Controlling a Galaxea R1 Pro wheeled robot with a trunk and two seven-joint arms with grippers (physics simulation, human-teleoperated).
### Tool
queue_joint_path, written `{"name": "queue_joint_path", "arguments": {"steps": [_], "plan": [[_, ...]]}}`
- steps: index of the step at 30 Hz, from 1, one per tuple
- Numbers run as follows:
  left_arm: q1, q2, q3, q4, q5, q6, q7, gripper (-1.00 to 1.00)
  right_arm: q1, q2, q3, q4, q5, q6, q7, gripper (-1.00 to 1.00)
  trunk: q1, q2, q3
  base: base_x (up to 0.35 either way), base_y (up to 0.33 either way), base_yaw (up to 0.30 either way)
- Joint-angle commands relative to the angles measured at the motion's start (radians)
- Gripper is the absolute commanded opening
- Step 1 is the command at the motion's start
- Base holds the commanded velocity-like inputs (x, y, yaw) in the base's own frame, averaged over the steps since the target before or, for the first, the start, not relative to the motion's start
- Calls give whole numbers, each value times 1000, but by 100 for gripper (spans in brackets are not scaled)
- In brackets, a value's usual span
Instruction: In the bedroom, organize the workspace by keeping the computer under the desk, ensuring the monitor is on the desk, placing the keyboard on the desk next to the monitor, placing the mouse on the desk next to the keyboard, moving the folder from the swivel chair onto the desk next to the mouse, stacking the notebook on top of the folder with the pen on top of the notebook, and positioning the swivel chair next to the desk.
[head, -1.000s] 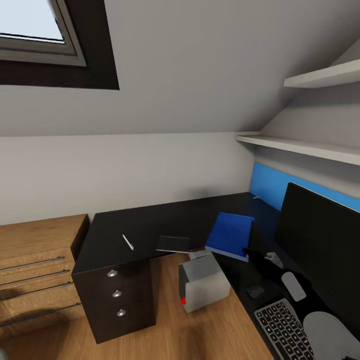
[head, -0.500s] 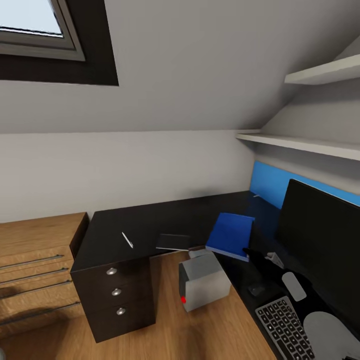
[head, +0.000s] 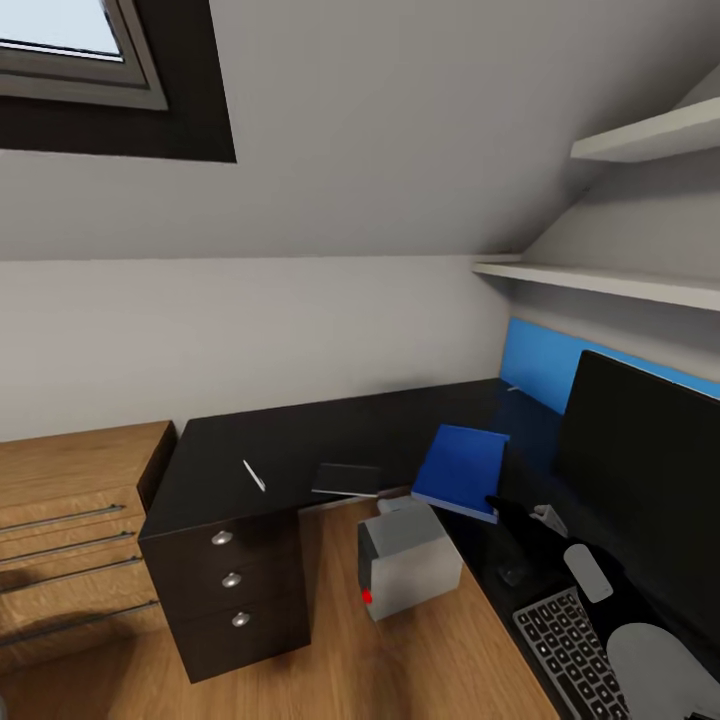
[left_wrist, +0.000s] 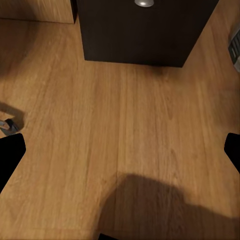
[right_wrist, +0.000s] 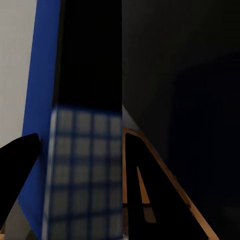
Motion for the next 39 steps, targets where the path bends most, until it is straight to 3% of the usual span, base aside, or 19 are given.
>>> {"name": "queue_joint_path", "arguments": {"steps": [1, 7, 39], "plan": [[0, 0, 4, -1, 6, 0, -8, 100, -1, 0, -5, 0, -5, 8, 2, -100, 4, -8, -4, 0, 0, 0], [0, -1, 4, -2, 6, 0, -8, 100, -1, 0, -5, 0, -5, 8, 1, -100, 27, -50, -23, 0, 0, 0], [0, -1, 4, -1, 6, 0, -8, 100, -1, 0, -6, 0, -7, 8, 12, -100, 27, -50, -23, 0, 0, -2]]}}
